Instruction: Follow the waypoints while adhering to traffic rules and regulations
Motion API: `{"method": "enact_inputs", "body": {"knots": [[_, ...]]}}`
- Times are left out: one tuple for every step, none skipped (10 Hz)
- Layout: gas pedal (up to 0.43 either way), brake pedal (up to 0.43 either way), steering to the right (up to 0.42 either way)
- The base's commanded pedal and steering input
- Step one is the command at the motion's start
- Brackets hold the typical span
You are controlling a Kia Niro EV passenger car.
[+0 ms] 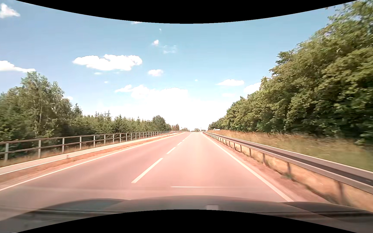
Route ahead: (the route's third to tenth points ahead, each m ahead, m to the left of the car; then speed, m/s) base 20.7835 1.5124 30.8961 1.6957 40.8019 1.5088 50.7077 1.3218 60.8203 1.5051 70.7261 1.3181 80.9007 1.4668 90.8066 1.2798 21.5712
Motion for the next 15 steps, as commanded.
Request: {"method": "enact_inputs", "body": {"knots": [[0.169, 0.0, -0.001], [0.169, 0.0, -0.001], [0.169, 0.0, -0.001], [0.169, 0.0, -0.001], [0.169, 0.0, -0.001], [0.169, 0.0, -0.001], [0.169, 0.0, -0.001], [0.177, 0.0, -0.001], [0.189, 0.0, -0.001], [0.197, 0.0, -0.001], [0.228, 0.0, -0.001], [0.24, 0.0, -0.001], [0.24, 0.0, -0.001], [0.24, 0.0, -0.001], [0.24, 0.0, -0.001]]}}
